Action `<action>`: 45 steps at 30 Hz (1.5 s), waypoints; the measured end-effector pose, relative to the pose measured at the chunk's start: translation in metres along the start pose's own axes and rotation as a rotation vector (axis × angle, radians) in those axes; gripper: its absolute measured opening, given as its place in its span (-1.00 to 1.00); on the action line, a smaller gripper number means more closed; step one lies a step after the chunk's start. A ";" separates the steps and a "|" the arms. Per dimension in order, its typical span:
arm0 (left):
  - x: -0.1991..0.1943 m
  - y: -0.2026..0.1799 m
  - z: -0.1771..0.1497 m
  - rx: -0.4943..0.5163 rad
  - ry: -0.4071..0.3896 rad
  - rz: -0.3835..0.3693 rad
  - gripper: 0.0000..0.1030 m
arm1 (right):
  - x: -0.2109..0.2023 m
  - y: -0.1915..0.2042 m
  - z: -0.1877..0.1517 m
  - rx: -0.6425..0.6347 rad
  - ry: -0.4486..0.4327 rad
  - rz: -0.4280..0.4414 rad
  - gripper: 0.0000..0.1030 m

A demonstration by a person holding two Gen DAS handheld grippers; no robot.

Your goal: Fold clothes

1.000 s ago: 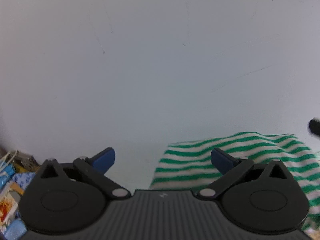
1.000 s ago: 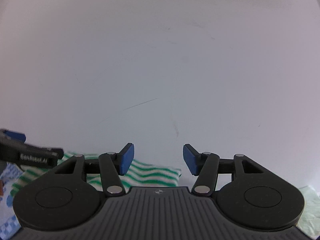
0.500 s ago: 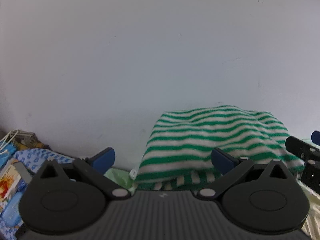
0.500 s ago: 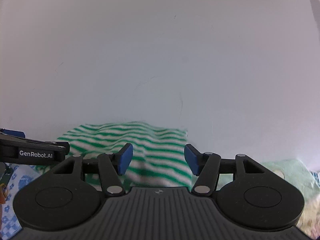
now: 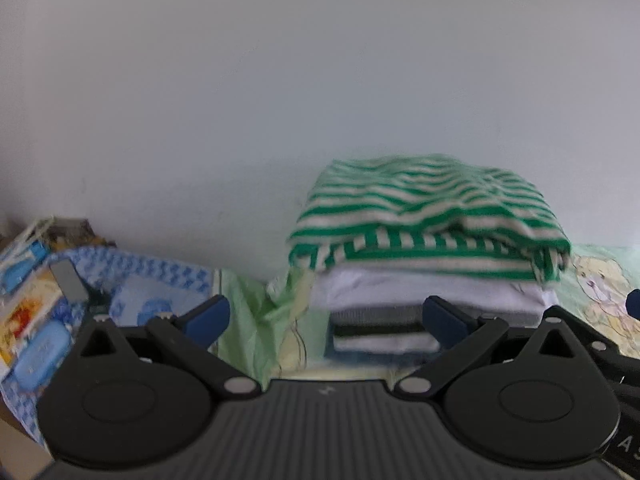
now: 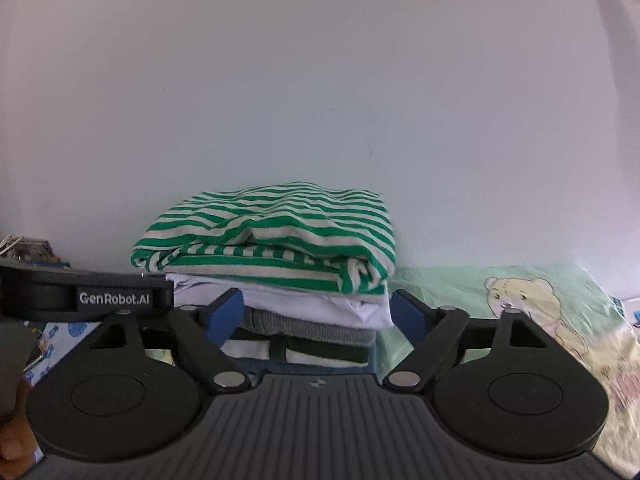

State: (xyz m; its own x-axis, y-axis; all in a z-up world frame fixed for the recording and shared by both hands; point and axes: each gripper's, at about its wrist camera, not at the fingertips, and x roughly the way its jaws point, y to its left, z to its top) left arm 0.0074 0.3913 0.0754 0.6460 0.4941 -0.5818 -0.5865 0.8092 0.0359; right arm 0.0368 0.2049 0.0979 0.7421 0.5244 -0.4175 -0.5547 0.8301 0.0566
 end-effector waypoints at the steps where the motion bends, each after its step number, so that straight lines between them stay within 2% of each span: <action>1: -0.003 0.004 -0.003 -0.014 0.007 -0.007 0.99 | -0.002 0.001 -0.005 0.003 -0.001 0.000 0.76; 3: -0.007 0.006 -0.009 -0.030 0.010 -0.009 0.99 | -0.008 0.004 -0.010 0.006 -0.006 0.000 0.80; 7: -0.014 0.007 -0.020 -0.011 0.017 0.038 0.99 | -0.010 0.000 -0.017 0.034 0.031 -0.006 0.86; 11: -0.030 0.008 -0.030 0.009 0.009 0.029 0.99 | -0.010 -0.007 -0.026 0.064 0.073 -0.012 0.86; 18: -0.058 -0.004 -0.049 0.028 0.006 0.067 0.99 | -0.013 -0.013 -0.040 0.084 0.143 -0.030 0.86; 23: -0.073 -0.012 -0.068 0.012 0.040 0.090 0.99 | -0.035 -0.006 -0.050 0.020 0.126 -0.040 0.84; 31: -0.104 -0.022 -0.102 -0.019 0.088 0.129 0.99 | -0.067 -0.023 -0.065 0.049 0.170 0.023 0.78; 36: -0.120 -0.027 -0.123 -0.013 0.101 0.162 0.99 | -0.084 -0.023 -0.075 0.007 0.178 0.050 0.70; 41: -0.129 -0.025 -0.139 -0.040 0.133 0.147 0.99 | -0.097 -0.022 -0.083 0.033 0.172 0.043 0.70; 45: -0.135 -0.023 -0.150 -0.011 0.145 0.135 0.99 | -0.107 -0.022 -0.089 0.082 0.176 0.032 0.70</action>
State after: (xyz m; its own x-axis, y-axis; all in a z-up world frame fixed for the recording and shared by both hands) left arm -0.1398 0.2576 0.0310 0.4845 0.5459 -0.6836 -0.6685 0.7350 0.1132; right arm -0.0636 0.1137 0.0606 0.6434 0.5153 -0.5661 -0.5388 0.8301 0.1433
